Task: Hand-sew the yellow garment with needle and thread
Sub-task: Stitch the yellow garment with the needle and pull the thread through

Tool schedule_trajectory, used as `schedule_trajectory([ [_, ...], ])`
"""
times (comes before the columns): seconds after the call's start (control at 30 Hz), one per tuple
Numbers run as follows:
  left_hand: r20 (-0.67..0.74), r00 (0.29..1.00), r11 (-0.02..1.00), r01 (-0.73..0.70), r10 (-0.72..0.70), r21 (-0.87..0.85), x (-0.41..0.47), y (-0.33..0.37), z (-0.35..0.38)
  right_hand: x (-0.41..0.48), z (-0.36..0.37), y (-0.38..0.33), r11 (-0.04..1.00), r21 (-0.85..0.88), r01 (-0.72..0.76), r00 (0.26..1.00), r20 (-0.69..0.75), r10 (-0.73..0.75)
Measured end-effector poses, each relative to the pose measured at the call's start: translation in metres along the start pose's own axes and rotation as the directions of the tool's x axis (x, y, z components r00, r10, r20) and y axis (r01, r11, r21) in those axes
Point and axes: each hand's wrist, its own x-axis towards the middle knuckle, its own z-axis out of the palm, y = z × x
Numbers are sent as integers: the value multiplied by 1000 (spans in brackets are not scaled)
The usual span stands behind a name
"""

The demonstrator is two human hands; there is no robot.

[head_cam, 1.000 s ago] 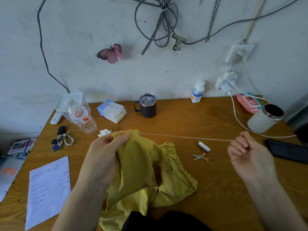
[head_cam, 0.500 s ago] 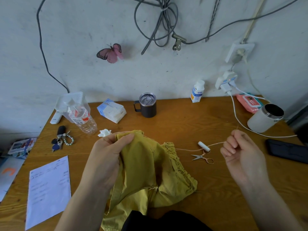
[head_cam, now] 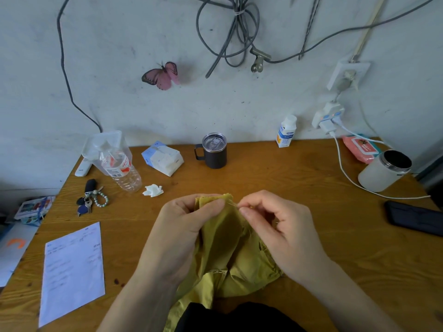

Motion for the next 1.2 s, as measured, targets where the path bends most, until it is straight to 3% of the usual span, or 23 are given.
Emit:
schedule_trajectory([
  [0.47, 61, 998, 999, 3, -1, -35, -4, 2, 3, 2, -2, 0, 996, -83, -27, 999, 38, 30],
  [0.63, 46, 998, 997, -42, 39, 59, -3, 0, 1, 3, -4, 2, 995, -75, -63, 995, 71, 68],
  [0.87, 64, 993, 956, -115, 101, 268, -4, 1, 0, 6, -12, 6, 977, 1, -213, 927, 315, 202],
  [1.03, 20, 985, 899, -163, 170, 407, -4, -1, 2, 5, -12, 4, 985, -29, -170, 956, 237, 172],
  [1.2, -61, 964, 867, -202, 257, 454, -3, -5, 7, 1, -6, 1, 980, -174, -98, 985, 123, 120],
])
